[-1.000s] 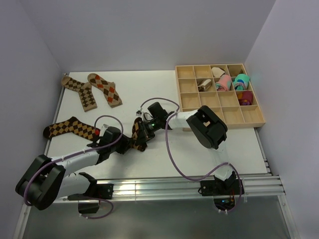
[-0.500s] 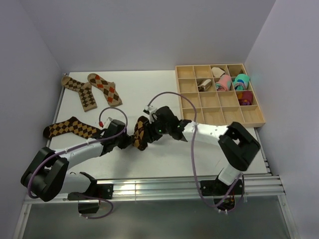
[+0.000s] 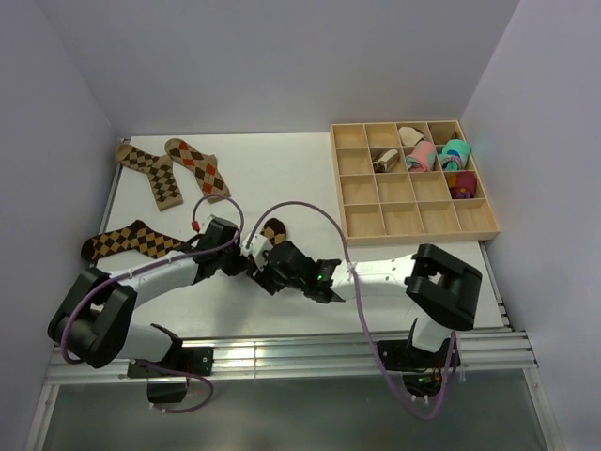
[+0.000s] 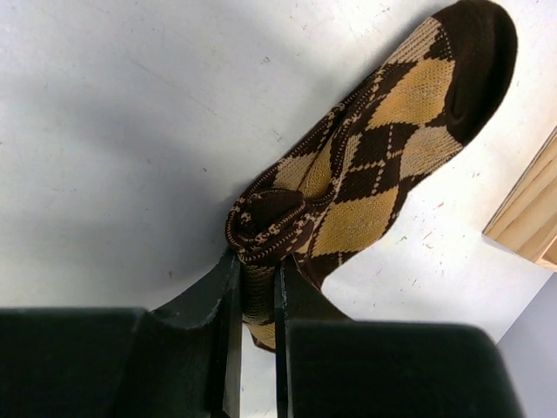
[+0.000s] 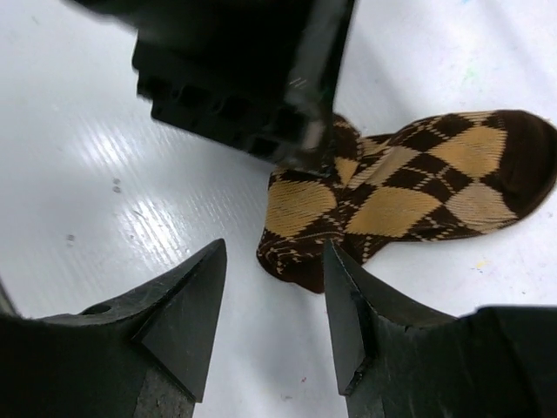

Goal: Roll the socks
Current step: Roll the sock at the center of the board.

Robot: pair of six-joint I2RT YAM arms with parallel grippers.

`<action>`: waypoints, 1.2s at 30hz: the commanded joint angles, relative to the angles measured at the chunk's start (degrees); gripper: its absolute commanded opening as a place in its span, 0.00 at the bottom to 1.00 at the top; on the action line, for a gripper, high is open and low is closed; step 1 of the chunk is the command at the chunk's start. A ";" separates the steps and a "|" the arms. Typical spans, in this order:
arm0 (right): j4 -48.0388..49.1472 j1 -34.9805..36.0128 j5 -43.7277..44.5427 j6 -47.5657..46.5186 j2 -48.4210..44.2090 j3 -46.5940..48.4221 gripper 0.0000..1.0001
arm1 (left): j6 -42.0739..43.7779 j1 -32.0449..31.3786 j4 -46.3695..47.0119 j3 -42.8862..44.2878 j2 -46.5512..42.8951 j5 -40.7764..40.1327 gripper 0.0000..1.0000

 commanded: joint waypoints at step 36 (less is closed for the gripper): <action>-4.38 -3.60 -7.86 5.72 13.05 9.01 0.00 | 11.46 7.40 -5.13 3.70 1.00 6.46 0.22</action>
